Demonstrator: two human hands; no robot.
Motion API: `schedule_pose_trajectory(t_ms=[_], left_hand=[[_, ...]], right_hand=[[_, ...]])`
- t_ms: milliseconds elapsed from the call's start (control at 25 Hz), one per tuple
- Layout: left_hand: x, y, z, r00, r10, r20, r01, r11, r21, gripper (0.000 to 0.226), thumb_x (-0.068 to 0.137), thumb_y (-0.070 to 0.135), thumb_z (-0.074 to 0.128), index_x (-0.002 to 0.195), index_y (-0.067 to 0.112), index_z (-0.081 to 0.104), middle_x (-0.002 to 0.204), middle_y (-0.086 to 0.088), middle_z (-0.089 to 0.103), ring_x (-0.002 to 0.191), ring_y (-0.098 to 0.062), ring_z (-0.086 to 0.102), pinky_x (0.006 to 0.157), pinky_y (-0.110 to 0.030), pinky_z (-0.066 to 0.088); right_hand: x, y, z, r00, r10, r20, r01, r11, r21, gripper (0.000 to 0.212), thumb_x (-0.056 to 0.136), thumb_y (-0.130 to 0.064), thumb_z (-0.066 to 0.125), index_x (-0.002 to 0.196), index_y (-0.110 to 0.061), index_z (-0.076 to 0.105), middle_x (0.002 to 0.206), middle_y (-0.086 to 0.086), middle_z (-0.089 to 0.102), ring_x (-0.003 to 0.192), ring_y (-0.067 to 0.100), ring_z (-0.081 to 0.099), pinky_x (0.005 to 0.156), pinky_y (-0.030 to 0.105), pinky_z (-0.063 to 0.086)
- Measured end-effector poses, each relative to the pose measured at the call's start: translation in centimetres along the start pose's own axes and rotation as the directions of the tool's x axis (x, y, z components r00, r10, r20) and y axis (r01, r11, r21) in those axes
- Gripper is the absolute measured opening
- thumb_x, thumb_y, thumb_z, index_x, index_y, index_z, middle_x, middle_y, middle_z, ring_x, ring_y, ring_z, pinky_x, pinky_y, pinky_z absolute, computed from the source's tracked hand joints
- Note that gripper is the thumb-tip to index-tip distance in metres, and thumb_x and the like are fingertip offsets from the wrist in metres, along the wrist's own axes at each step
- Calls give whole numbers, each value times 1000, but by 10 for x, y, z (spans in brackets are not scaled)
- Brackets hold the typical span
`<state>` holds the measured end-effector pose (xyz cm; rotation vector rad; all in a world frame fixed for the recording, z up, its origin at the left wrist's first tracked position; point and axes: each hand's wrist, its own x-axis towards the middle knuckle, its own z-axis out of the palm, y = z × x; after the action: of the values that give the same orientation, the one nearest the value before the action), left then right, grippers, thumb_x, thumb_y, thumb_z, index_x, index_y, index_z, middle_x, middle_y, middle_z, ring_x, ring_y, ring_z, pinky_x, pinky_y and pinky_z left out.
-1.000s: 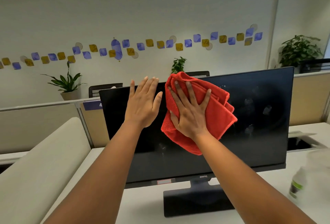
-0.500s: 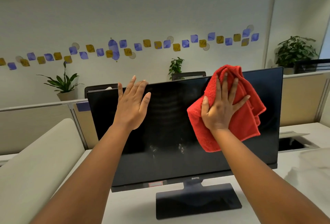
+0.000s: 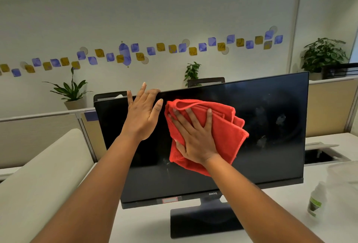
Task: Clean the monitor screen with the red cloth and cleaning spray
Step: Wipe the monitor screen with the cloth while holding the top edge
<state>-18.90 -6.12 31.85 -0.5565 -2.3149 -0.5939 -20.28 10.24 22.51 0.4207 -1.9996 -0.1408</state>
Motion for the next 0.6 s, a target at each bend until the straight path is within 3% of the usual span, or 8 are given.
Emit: schedule_pose_trajectory(t_ms=[80,240,440,520,600], left_hand=[[2,3,0,1000,3,5,-3,1000,-7,61,87,45,15,135,14,37,146,-3,36,143,-12,2,111,-37,-20],[1,2,-2,1000,-3,15,3,1000,3,62,87,45,14,136,15,36,147,-3,34,143,-13,2,111,-38,-20],[3,4,-1,1000,-7,20,7,1000,-3,63,86,46,14,135,14,37,146,-4,36,143,-14,4,109,-37,-21],[2,1,-2,1000,-18,8,18,1000,2,62,86,46,15,135,13,37,146,-4,36,143,-15,5,109,-36,-21],[1,-1,-2,1000,-28,2,28,1000,10,62,86,45,15,134,13,38,146,-5,37,143,-16,7,108,-36,-22]], right_hand=[[-16,15,0,1000,28,-3,-28,1000,-3,68,77,-44,40,141,-24,28,147,-4,34,138,25,16,104,66,-8],[-33,52,-7,975,222,-24,-222,975,11,66,76,-42,40,139,-23,30,145,0,39,136,26,19,98,73,2],[-4,68,-15,845,520,-121,-510,853,107,68,83,-43,37,144,-18,21,149,8,32,139,30,15,100,70,2],[12,59,-16,840,527,-126,-516,849,113,69,84,-47,35,144,-17,19,150,8,31,139,30,14,101,69,2],[19,47,-15,894,436,-99,-431,899,73,70,84,-50,34,144,-18,18,150,6,30,140,30,14,102,69,2]])
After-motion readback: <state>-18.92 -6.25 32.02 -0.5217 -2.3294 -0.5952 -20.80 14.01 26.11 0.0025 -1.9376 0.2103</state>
